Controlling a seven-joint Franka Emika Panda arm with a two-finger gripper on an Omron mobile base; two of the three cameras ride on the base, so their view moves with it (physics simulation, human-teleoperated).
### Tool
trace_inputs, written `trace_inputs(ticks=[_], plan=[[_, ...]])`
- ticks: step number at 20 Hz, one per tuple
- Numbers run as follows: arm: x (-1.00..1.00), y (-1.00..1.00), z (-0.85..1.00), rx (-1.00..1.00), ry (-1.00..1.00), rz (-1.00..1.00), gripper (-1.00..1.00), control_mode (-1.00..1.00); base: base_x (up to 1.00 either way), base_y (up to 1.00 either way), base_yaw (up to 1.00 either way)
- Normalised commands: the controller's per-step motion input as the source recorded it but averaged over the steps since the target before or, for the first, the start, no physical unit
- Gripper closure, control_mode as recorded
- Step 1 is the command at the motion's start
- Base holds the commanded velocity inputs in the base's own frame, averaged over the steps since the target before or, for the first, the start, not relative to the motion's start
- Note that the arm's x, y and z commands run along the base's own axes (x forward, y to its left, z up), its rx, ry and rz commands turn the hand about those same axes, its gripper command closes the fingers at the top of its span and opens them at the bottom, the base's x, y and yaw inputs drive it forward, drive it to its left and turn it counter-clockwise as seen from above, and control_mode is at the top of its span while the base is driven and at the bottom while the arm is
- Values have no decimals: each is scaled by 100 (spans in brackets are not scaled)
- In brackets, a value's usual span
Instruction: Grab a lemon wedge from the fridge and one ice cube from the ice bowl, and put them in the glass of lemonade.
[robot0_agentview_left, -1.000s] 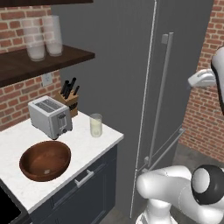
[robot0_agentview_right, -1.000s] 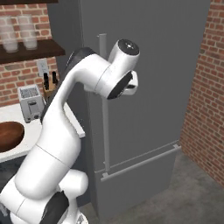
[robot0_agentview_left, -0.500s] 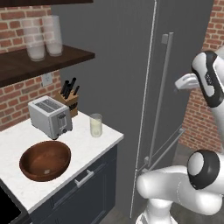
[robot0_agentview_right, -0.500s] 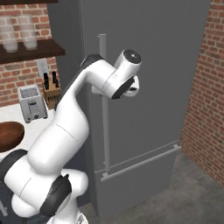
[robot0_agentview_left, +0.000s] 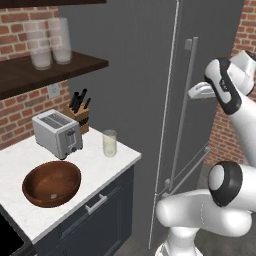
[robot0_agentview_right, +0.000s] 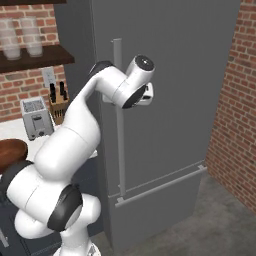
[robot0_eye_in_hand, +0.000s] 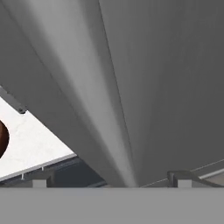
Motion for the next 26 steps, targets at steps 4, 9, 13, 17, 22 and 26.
trace_inputs(ticks=[4,9,13,17,22,26], plan=[[46,1,-39,0,3,0,-100,-100,0,0,0],[43,2,-29,0,0,0,-100,-100,0,0,0],[37,8,-8,0,0,0,-100,-100,0,0,0],[23,13,-1,1,0,0,-100,-100,0,0,0],[-7,16,-5,1,-4,2,-100,-100,0,0,0],[-3,20,0,0,-10,2,-100,-100,0,0,0]])
